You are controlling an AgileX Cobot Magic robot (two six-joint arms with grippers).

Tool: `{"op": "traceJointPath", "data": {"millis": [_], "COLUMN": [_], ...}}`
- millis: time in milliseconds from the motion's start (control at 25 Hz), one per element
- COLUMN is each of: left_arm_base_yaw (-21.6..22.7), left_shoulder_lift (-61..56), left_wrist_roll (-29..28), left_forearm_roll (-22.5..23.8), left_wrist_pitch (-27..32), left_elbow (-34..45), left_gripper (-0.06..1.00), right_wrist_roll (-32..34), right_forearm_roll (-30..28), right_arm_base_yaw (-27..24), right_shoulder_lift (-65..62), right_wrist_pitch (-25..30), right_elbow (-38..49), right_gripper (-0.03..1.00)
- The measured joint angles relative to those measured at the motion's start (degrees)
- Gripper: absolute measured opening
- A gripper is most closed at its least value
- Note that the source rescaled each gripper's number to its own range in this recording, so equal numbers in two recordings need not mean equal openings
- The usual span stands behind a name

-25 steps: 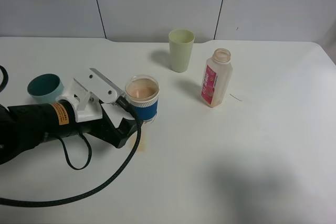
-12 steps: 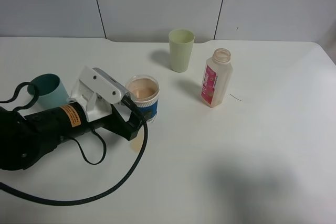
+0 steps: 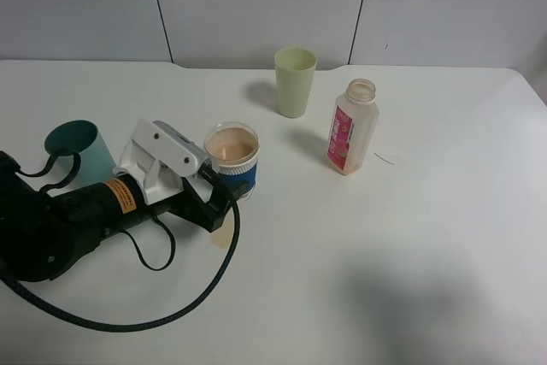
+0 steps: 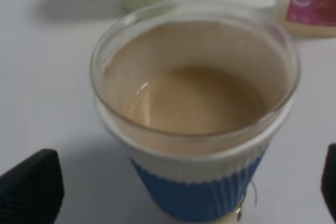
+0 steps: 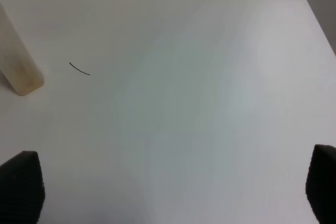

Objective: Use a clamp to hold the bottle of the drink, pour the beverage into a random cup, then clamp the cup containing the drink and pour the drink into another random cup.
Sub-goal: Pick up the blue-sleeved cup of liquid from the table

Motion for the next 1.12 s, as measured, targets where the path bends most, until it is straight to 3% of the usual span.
{"op": "traceJointPath", "data": {"millis": [320, 1120], "left_arm_base_yaw": [2.2, 2.3], "left_shoulder_lift": [5.4, 11.9], "left_wrist_roll": [-0.1, -0.2], "left_forearm_roll": [2.4, 6.9], "left_wrist_pitch": [-4.3, -4.3], "left_elbow": [-0.1, -9.7], "left_gripper": [1.0, 1.0], "right_wrist_roll": [0.0, 0.0], "right_forearm_roll": [0.0, 0.0], "right_arm_base_yaw": [0.0, 0.0], "right_shoulder_lift": [0.0, 0.0], "right_wrist_pitch": [0.0, 0.0], "right_elbow": [0.0, 0.0], "right_gripper": [1.0, 1.0]}}
